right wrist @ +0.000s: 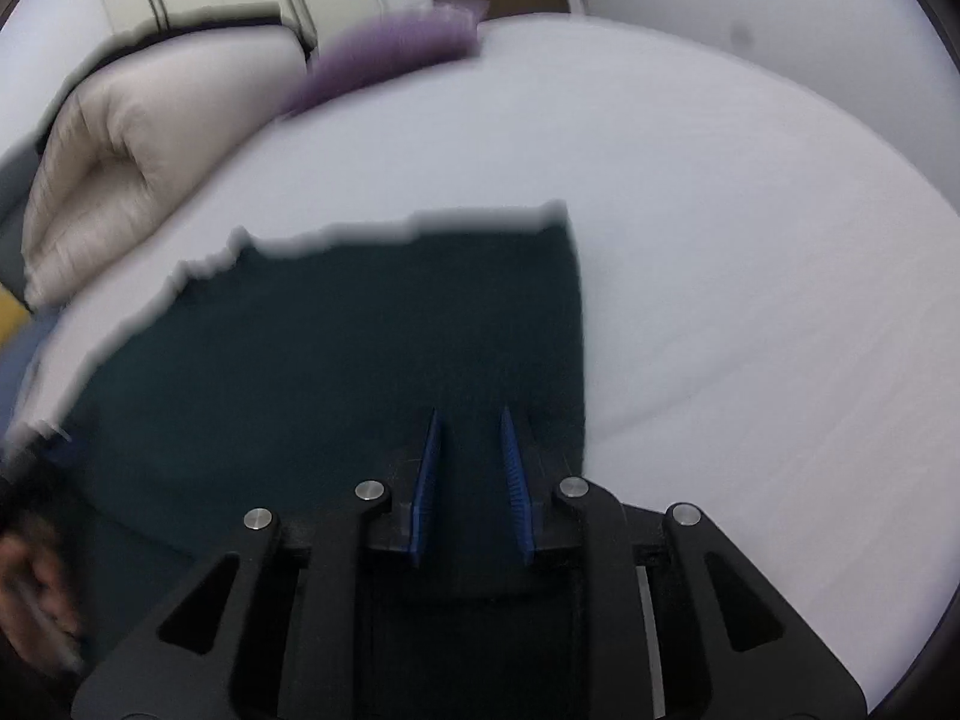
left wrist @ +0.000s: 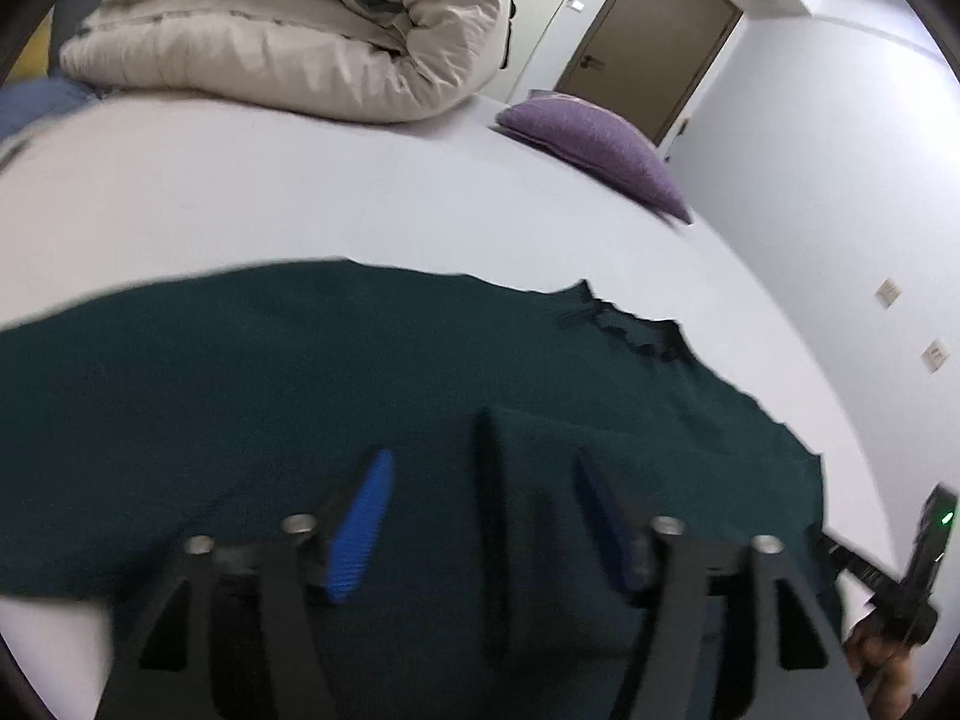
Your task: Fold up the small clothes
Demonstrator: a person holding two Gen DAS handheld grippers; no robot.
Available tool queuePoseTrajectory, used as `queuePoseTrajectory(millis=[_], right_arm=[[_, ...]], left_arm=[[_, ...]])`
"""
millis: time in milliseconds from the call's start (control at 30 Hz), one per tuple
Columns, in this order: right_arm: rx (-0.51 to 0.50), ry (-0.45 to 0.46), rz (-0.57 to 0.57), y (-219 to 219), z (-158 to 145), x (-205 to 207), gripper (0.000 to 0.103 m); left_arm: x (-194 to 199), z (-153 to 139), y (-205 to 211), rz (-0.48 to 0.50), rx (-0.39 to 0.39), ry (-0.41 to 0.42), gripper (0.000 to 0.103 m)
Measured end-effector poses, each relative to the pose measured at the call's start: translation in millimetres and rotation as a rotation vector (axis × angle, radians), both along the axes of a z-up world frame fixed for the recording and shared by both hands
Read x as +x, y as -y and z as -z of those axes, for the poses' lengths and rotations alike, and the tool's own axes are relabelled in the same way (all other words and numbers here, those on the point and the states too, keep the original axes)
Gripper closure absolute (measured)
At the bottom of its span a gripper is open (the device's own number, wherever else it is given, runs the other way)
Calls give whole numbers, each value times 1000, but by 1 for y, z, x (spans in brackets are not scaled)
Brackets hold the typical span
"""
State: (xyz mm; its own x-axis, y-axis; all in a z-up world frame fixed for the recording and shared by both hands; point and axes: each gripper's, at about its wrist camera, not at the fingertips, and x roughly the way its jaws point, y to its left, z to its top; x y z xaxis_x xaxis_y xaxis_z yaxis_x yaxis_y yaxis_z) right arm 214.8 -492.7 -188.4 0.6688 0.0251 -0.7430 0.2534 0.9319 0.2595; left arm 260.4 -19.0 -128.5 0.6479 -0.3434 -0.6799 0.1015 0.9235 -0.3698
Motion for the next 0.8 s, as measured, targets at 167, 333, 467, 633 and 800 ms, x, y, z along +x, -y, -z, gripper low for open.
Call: queuePoseTrajectory(millis=[167,333,467,633,800], right_arm=[[56,64,63,7,-41,-16,79],[131,188,24,-29,-82,-60,54],[288,188,-83,-71,-84,-83,52],[360,119,-205,-134,-73,-99,52],[368,93,-267,-178,-73,-110,52]], left_arm=[[-40,-39,-70,-103,13,72,12],[-96,-42,-194,-356,-104,43,12],[-148,-9,-285,-610,-381,-24,12],[-196,30,-337,-814,-672,-32,12],[-197,48,-357,-902,-800,-3,12]])
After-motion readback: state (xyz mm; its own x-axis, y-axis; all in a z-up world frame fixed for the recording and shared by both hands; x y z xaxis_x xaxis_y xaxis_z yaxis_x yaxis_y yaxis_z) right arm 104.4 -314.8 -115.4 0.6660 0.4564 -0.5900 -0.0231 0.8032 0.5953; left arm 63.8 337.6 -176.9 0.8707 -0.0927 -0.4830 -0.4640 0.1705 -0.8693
